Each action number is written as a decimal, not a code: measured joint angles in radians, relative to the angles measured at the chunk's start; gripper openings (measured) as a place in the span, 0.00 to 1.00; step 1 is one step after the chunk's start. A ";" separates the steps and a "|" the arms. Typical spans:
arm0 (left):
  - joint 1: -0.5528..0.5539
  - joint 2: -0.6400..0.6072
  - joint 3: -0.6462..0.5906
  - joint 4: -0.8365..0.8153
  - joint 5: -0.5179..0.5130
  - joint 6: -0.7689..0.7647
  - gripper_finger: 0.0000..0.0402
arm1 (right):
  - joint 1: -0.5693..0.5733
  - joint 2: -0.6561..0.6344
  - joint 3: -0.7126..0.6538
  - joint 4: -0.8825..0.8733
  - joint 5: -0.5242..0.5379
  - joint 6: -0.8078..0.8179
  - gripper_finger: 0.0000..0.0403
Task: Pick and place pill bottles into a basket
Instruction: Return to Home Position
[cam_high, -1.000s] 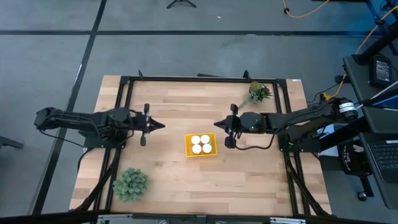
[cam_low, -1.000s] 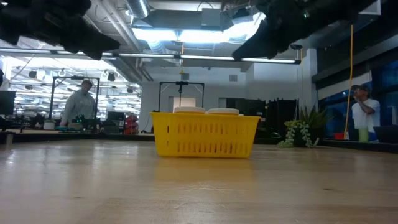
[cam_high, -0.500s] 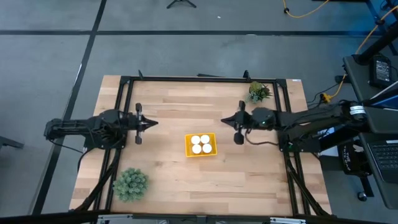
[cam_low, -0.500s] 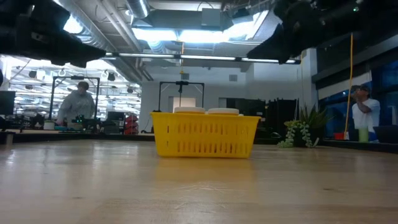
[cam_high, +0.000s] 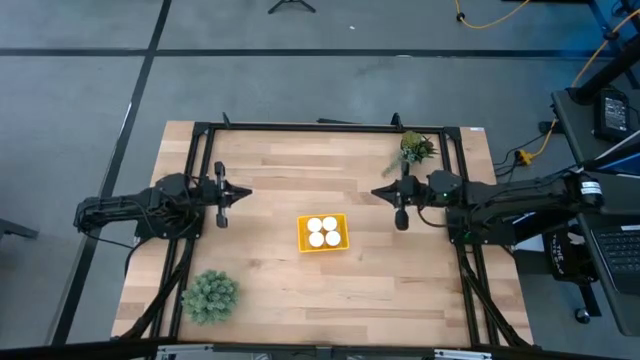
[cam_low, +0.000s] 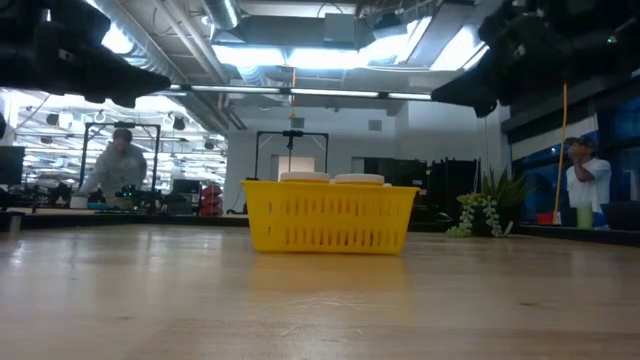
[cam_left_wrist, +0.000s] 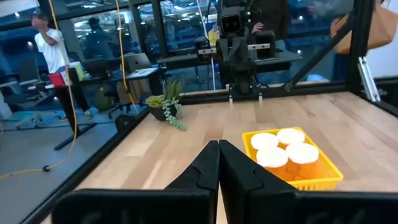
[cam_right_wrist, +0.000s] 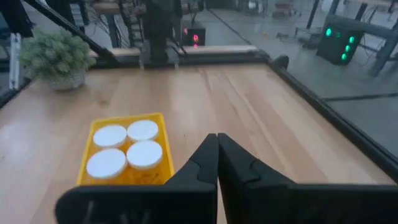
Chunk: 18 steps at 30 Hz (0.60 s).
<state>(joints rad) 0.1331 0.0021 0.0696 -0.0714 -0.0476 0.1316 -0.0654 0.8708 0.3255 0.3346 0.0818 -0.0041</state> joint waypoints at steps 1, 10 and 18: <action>0.001 -0.001 0.000 0.002 0.006 -0.010 0.00 | 0.000 -0.008 -0.010 0.018 -0.004 0.000 0.01; 0.001 0.011 -0.062 0.120 0.023 -0.030 0.01 | 0.001 -0.043 -0.041 0.049 -0.056 0.030 0.01; 0.001 0.016 -0.062 0.111 -0.001 -0.017 0.01 | 0.003 -0.080 -0.041 0.009 -0.087 0.016 0.01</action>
<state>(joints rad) 0.1337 0.0182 0.0075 0.0395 -0.0486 0.1146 -0.0620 0.7907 0.2848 0.3437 -0.0055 0.0119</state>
